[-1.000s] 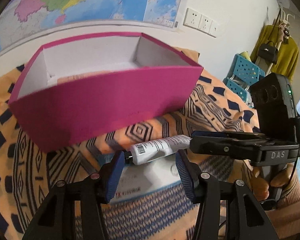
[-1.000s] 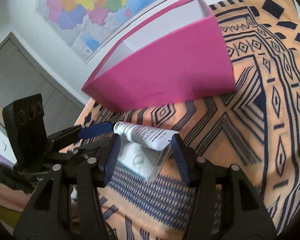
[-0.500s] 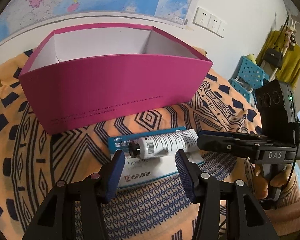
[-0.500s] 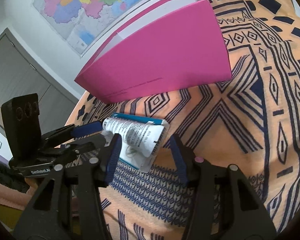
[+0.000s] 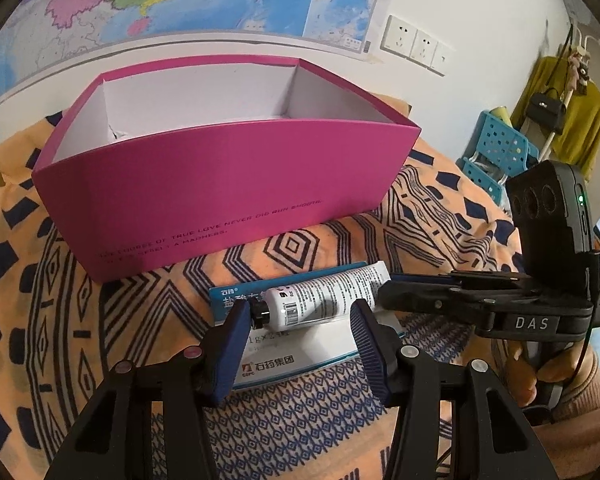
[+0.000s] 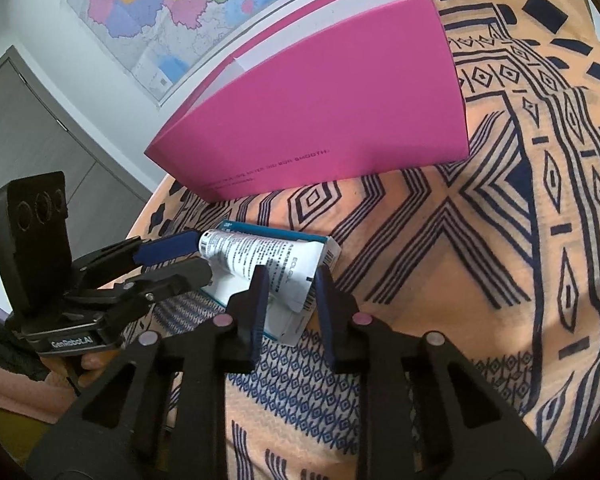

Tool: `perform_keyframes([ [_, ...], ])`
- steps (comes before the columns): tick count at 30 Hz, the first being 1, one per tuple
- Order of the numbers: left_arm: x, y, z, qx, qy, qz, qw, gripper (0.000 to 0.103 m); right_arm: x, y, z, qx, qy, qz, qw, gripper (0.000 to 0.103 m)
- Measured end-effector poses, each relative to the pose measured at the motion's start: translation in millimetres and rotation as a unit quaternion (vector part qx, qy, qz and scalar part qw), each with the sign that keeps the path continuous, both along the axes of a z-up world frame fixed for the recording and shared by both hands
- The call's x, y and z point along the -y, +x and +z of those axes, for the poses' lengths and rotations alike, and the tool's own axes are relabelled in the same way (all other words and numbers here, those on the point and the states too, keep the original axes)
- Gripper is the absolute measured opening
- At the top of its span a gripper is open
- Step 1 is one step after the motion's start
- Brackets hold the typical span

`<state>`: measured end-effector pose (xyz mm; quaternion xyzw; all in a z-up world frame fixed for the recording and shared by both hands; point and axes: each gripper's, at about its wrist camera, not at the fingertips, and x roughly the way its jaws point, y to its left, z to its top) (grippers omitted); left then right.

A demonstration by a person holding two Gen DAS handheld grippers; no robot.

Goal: Organize rigid objects
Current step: 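Grasp the white ointment tube lying on the medicine box with the right gripper, then lift the white ointment tube with the right gripper over the magenta box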

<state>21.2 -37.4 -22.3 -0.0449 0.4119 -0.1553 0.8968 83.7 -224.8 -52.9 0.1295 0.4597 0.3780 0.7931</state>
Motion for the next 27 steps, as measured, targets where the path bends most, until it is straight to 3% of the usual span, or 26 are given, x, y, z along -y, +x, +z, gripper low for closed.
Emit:
perform_keyframes([
  [14,-5.5,-0.8,6.0,-0.003,-0.024,0.006,0.9997,0.052,-0.6,-2.8,9.6,0.013,-0.009,-0.005,1.000,0.021],
  [27,-5.3,-2.1,30.3,0.031,-0.023,0.010,0.9992,0.052,-0.7,-0.7,34.2,0.049,-0.010,-0.003,0.999,0.021],
])
